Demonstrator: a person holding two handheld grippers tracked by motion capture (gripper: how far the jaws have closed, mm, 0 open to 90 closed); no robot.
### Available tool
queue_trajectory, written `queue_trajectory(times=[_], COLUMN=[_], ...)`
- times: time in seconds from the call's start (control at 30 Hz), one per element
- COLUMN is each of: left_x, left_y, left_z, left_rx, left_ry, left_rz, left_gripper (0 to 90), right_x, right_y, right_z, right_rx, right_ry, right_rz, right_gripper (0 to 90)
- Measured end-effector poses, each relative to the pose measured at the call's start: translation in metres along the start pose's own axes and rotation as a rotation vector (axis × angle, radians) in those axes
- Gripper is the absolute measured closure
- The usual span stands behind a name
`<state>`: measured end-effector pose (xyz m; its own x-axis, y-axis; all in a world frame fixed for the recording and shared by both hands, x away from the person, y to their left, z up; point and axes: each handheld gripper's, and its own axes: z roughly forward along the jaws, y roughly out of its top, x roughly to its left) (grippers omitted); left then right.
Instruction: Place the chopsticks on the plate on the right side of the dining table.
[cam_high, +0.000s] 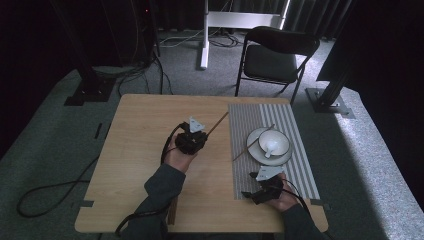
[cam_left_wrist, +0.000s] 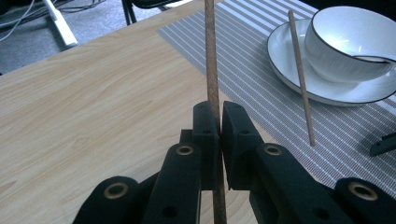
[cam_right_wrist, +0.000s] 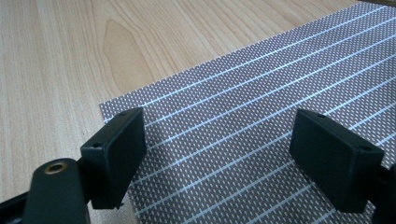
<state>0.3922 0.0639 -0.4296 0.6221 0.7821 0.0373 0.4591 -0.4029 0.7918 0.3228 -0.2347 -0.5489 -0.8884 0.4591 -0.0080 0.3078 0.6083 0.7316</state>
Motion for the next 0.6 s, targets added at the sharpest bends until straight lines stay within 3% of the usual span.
queue_trajectory(times=[0.6], left_x=[-0.015], left_y=[0.018], left_z=[0.025], left_rx=[-0.009], left_ry=[-0.046], left_rz=[0.027], left_gripper=[85.0], right_x=[0.000], right_y=[0.000], right_z=[0.000], right_rx=[0.001], right_ry=[0.003], right_rz=[0.000], right_gripper=[17.7])
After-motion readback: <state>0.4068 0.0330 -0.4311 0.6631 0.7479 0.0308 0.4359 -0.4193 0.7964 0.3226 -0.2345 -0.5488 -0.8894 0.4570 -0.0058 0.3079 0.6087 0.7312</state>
